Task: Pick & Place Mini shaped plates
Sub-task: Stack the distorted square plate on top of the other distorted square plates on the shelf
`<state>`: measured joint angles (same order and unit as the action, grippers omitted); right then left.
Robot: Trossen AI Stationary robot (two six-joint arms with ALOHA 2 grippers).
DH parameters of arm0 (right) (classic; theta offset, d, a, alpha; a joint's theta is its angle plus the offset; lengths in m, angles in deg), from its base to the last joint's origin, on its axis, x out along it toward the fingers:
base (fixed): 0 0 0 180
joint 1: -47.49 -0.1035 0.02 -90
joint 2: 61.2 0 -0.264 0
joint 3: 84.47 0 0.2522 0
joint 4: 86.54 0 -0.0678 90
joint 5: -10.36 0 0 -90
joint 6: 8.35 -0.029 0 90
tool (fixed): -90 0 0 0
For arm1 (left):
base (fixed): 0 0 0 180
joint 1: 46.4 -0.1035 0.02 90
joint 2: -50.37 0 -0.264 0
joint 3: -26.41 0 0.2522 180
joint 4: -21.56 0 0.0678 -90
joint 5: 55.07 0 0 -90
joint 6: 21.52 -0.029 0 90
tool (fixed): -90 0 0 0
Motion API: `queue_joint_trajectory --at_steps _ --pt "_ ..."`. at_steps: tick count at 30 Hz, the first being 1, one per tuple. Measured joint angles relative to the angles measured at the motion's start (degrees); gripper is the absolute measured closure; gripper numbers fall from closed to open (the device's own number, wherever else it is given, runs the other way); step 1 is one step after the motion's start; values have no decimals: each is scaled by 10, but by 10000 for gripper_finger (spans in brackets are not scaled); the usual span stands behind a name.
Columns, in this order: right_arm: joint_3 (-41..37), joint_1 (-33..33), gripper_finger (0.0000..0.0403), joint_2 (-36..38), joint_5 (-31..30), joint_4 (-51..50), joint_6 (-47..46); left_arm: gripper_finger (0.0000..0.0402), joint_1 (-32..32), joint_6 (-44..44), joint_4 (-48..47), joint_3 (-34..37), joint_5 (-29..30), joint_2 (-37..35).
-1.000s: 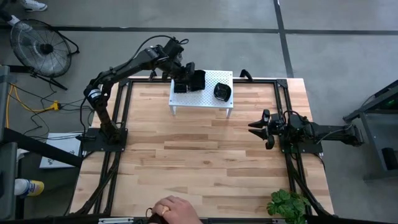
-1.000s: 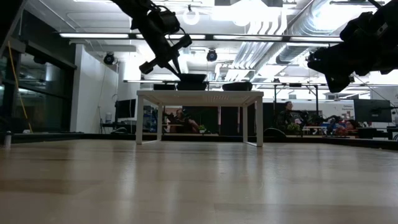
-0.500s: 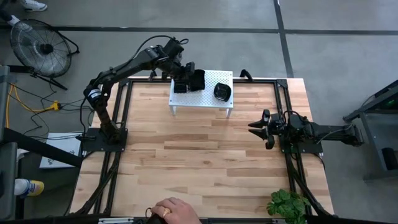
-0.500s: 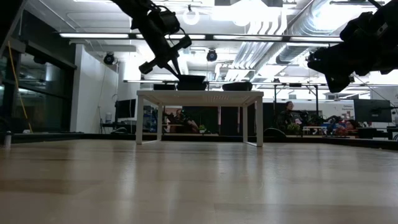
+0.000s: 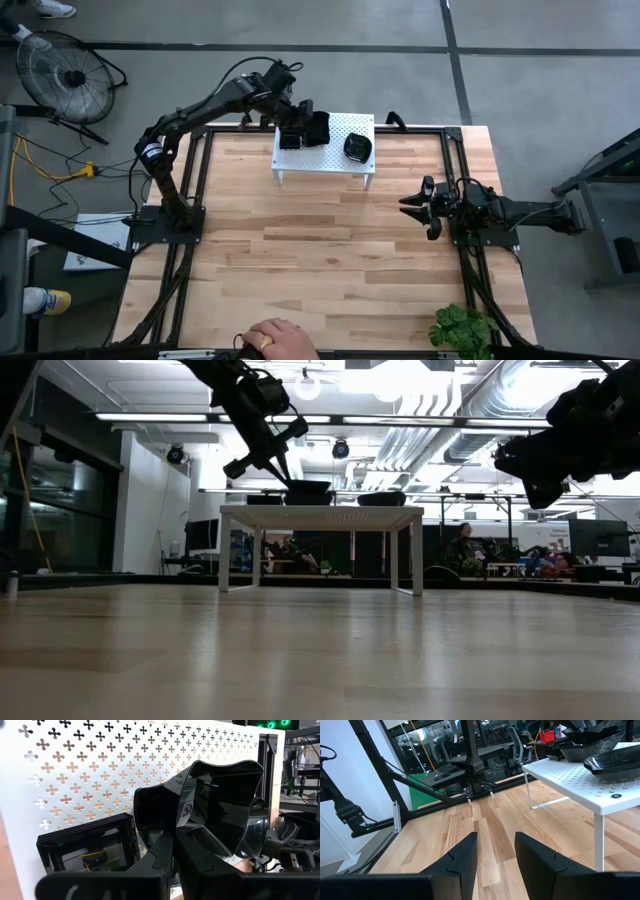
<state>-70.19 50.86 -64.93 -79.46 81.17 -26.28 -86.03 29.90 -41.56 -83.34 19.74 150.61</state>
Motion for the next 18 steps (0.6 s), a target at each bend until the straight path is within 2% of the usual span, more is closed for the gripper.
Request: queue_joint_trajectory --at_steps 11,18 --pt "0 0 277 0 0 0 0 385 0 14 0 0 4 0" --pt "0 0 277 0 0 0 0 385 4 19 0 0 -63 0"
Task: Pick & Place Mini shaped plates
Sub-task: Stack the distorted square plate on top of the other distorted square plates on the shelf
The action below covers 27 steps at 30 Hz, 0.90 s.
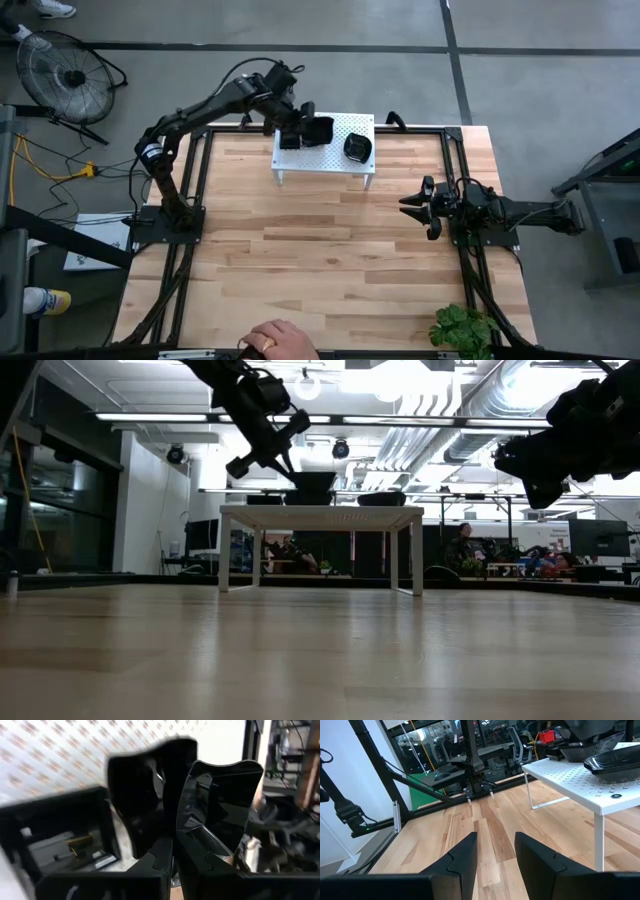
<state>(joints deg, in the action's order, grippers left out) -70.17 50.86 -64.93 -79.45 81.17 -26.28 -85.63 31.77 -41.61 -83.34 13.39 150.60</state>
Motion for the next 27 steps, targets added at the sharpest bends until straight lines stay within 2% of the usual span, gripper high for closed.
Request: queue_joint_trajectory --at_steps 4,15,19,27 --pt "0 0 277 0 0 0 0 385 1 0 -2 0 -24 0" --pt "0 0 276 0 0 0 0 385 0 -15 -5 0 -5 0" --pt "0 0 276 0 0 0 0 385 0 22 -2 0 22 0" --pt "0 0 277 0 0 0 0 385 -1 25 -1 1 16 0"
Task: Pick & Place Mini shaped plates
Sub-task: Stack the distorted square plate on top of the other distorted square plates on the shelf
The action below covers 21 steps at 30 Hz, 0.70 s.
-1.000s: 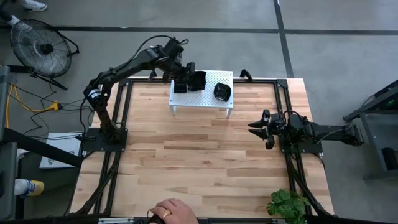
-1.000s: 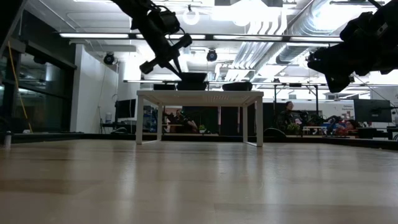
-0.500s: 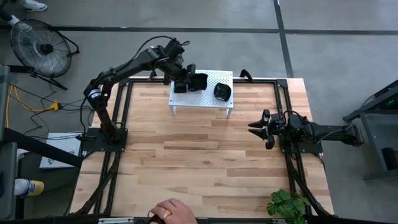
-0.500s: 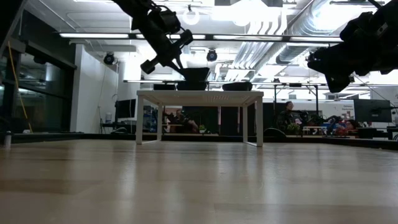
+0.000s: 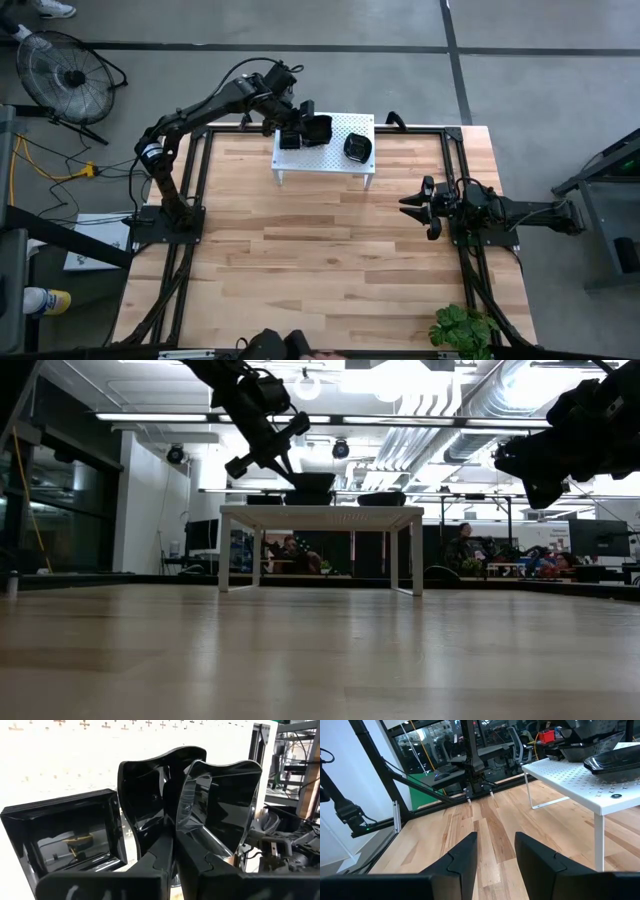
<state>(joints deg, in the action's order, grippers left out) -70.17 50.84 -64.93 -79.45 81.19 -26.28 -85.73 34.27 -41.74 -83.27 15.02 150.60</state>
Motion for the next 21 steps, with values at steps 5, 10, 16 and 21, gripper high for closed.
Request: queue_joint_trajectory --at_steps 5,10,16,21 --pt "0 0 276 0 0 0 0 385 4 9 -15 0 12 0" --pt "0 0 276 0 0 0 0 385 5 15 -14 0 22 0" --pt "0 0 277 0 0 0 0 385 4 15 -24 0 20 0" --pt "0 0 277 0 0 0 0 385 4 51 -24 0 0 0"
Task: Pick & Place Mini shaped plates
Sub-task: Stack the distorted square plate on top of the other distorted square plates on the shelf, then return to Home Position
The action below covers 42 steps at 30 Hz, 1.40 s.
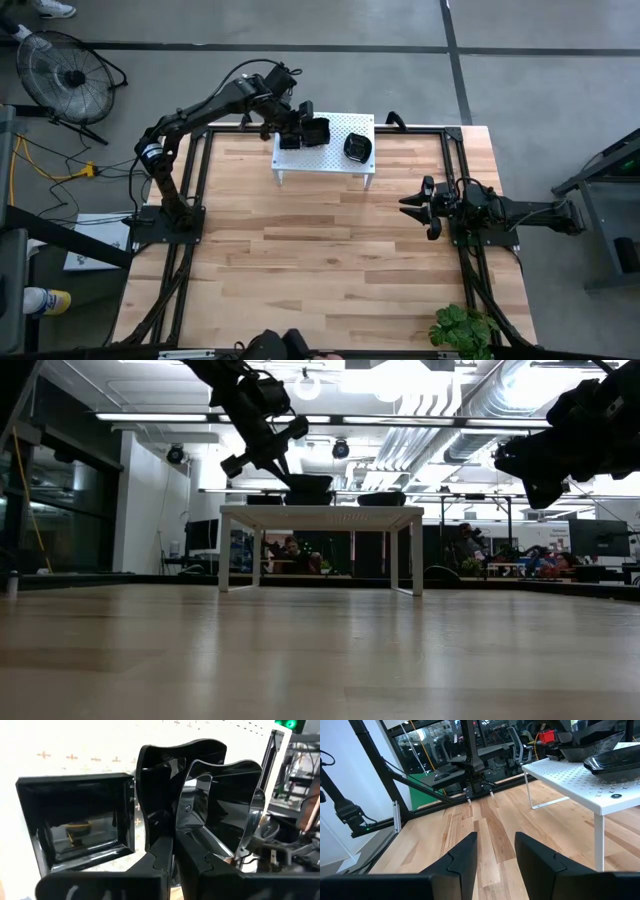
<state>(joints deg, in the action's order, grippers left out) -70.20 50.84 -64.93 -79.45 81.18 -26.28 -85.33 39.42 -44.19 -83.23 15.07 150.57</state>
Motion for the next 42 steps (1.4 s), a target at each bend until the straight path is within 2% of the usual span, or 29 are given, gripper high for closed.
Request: queue_joint_trajectory --at_steps 10,18,22,42 --pt "0 0 276 0 0 0 0 378 0 14 5 0 1 0" --pt "0 0 276 0 0 0 0 313 0 24 14 0 27 0" --pt "0 0 276 0 0 0 0 293 0 25 15 0 29 0" --pt "0 0 276 0 0 0 0 291 -5 4 -31 -1 4 -5"
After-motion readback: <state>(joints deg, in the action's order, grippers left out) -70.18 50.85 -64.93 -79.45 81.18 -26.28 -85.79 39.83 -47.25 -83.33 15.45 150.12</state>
